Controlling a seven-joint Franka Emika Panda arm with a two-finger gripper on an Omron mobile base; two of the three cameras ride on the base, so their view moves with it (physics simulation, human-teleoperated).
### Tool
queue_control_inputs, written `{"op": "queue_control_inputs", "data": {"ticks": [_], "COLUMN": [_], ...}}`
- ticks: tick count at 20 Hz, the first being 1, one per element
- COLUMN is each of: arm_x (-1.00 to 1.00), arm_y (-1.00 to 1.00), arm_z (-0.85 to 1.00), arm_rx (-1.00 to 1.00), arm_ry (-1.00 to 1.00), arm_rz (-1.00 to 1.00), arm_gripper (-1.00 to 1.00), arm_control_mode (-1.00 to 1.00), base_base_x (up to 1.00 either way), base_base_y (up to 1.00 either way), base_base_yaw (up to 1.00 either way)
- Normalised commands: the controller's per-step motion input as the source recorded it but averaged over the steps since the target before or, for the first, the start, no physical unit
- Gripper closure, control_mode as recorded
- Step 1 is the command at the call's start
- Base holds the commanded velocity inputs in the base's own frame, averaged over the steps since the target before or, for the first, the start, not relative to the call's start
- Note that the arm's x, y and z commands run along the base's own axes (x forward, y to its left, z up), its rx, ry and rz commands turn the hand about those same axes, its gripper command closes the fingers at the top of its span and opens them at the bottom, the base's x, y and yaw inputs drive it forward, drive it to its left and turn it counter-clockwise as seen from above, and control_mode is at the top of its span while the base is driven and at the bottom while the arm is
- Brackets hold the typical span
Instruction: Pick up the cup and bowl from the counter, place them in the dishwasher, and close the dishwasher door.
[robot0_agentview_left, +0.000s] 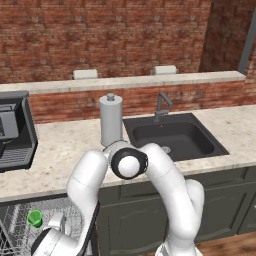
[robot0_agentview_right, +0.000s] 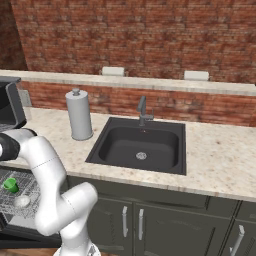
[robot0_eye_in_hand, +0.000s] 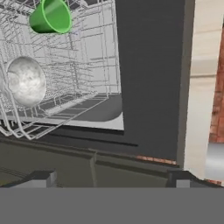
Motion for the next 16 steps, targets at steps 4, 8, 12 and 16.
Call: {"op": "queue_control_inputs", "data": {"ticks": [4,8,12,16], "arm_x": [-0.26,-0.35,-0.49,-0.49], "arm_y": [0.01,0.0,0.0,0.0], "arm_z": [0.43,0.27,0.15,0.31], "arm_rx": [0.1,0.19,0.26,0.23], "arm_ry": [-0.1,-0.1,-0.11,-0.09], "arm_rz": [-0.06,-0.07,-0.05,-0.03], "arm_gripper": [-1.0,-1.0,-1.0,-1.0], "arm_control_mode": [-1.0,-1.0,-1.0,-1.0], "base_base_x": [0.0,0.0,0.0,0.0], "base_base_y": [0.0,0.0,0.0,0.0], "base_base_yaw": [0.0,0.0,0.0,0.0]}}
